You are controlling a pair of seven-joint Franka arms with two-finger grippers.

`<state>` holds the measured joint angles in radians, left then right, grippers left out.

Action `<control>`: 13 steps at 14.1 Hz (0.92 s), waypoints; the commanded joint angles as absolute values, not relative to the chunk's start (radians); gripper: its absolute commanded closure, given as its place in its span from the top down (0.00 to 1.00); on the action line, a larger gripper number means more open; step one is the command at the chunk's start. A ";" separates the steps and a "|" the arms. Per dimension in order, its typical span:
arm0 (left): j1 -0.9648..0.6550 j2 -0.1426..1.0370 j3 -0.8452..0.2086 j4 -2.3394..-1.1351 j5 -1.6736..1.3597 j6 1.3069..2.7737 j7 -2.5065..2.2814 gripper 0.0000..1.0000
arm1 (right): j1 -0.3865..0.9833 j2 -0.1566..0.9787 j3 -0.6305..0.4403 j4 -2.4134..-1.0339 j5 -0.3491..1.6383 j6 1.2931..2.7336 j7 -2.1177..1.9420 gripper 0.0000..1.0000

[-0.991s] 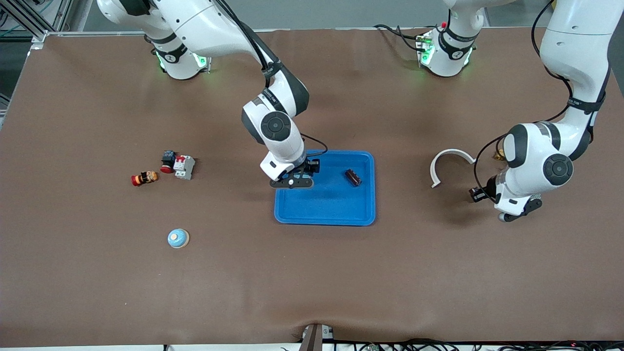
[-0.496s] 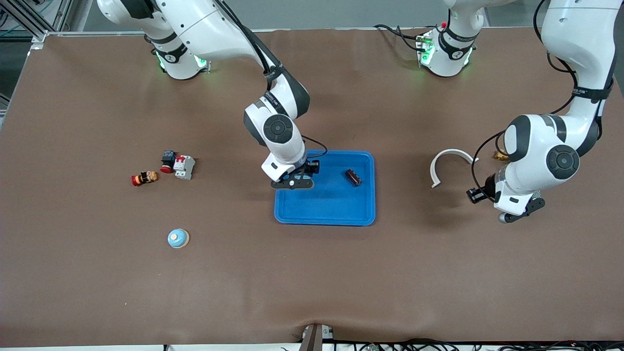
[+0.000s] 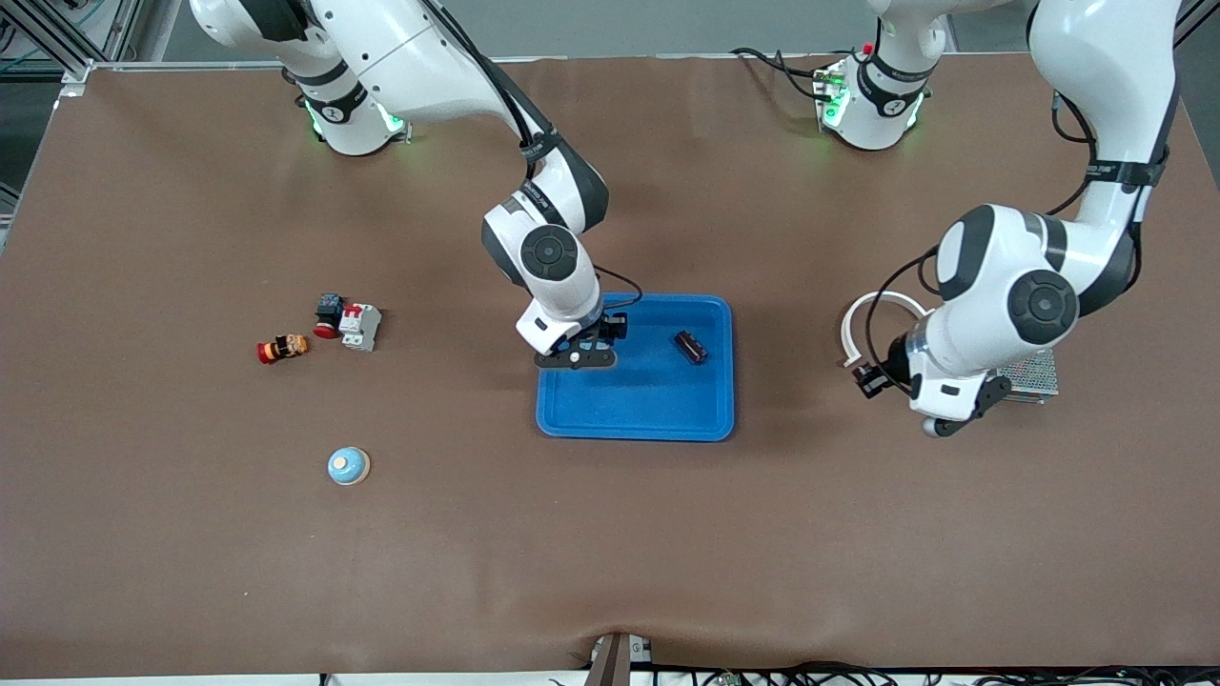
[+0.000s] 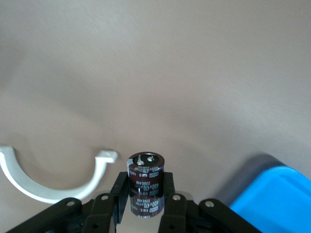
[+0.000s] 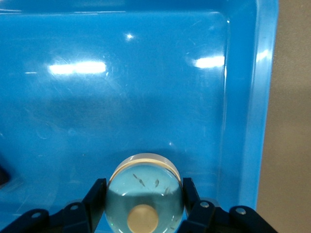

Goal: Place electrolytic capacitor and blue bell in tray
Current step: 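Lower the bell into the tray while the left gripper carries the capacitor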

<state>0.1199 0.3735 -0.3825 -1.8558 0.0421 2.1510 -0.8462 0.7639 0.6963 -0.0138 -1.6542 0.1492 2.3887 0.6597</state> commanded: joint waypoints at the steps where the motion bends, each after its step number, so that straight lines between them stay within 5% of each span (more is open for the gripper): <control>1: 0.080 0.382 -0.393 -1.822 0.029 2.129 -0.934 0.00 | 0.782 0.704 -0.029 -1.658 0.129 2.410 0.684 0.62; 10: -0.101 0.503 -0.388 -1.715 0.044 2.173 -1.233 0.00 | 0.785 0.713 -0.029 -1.660 0.120 2.430 0.686 0.63; 11: -0.109 0.517 -0.388 -1.715 0.044 2.196 -1.258 0.00 | 0.787 0.713 -0.029 -1.658 0.120 2.430 0.686 0.68; 12: -0.127 0.523 -0.388 -1.715 0.044 2.226 -1.296 0.00 | 0.785 0.713 -0.029 -1.658 0.120 2.430 0.686 0.90; 13: -0.143 0.535 -0.387 -1.712 0.046 2.238 -1.321 0.00 | 0.785 0.713 -0.029 -1.658 0.120 2.430 0.686 1.00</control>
